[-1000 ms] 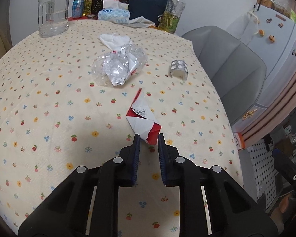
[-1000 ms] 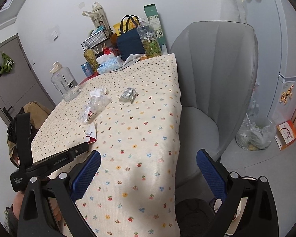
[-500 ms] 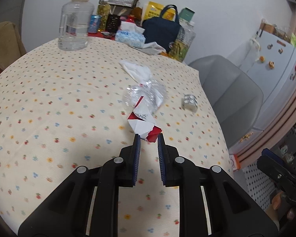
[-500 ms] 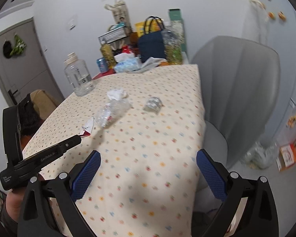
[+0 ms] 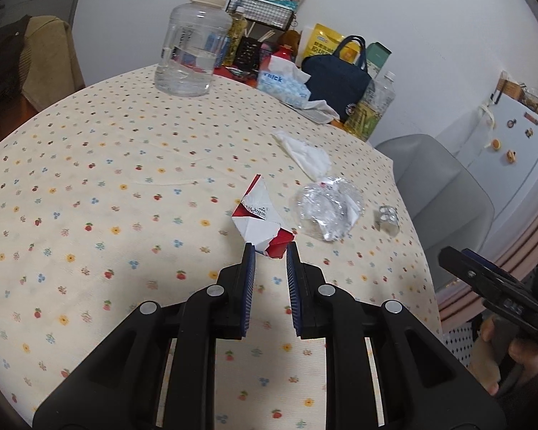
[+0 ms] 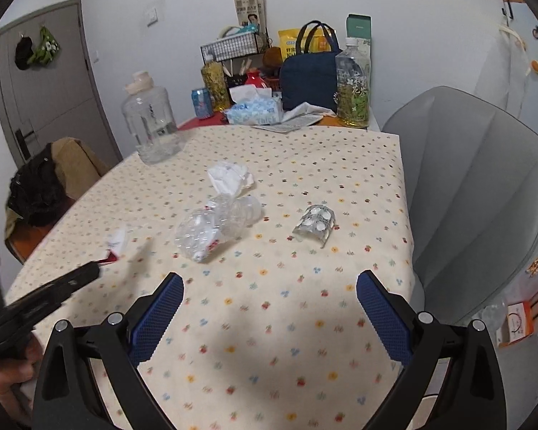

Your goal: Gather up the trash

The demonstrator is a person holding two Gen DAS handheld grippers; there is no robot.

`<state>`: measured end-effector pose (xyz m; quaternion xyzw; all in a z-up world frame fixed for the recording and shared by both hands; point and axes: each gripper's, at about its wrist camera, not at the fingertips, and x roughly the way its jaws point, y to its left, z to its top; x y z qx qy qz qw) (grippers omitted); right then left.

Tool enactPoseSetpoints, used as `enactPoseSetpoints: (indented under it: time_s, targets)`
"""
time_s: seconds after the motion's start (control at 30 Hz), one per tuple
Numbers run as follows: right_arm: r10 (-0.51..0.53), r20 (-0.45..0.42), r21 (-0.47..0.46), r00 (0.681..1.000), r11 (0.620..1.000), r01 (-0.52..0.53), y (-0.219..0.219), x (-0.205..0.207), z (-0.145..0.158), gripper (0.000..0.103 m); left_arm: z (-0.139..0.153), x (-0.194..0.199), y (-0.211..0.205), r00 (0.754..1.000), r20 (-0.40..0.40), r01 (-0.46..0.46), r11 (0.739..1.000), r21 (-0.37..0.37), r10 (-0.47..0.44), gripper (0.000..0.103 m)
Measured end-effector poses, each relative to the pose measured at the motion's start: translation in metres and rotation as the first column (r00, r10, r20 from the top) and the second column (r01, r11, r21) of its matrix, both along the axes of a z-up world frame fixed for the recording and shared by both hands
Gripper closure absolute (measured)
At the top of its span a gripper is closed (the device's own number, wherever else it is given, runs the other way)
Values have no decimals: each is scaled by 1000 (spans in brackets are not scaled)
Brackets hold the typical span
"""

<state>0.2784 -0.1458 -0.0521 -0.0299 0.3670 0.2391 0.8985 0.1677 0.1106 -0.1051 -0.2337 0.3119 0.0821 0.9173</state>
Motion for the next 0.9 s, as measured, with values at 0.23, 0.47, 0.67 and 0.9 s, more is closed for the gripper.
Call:
enactPoseSetpoints:
  time_s: [0.23,0.47,0.67,0.9]
  targets:
    - [-50,-33,-60,998,997,48,15,48,-22,12,-6,-5,25,998,-1,-64,998,-14,64,85]
    - [-85,-72,-79,994,994,79,26,82,-39,18,-9,-7,55,987,2,-160,986,-38,160,85]
    - [-116,-80,-104,990,989,108,30,103,-48,18,-12,-6,62,985,0,-174,984,-44,174,85]
    - [-115,-150,-106,982,989,99,28,119,-63,72,-14,-4,59,987,-5,-162,986,-47,162,85]
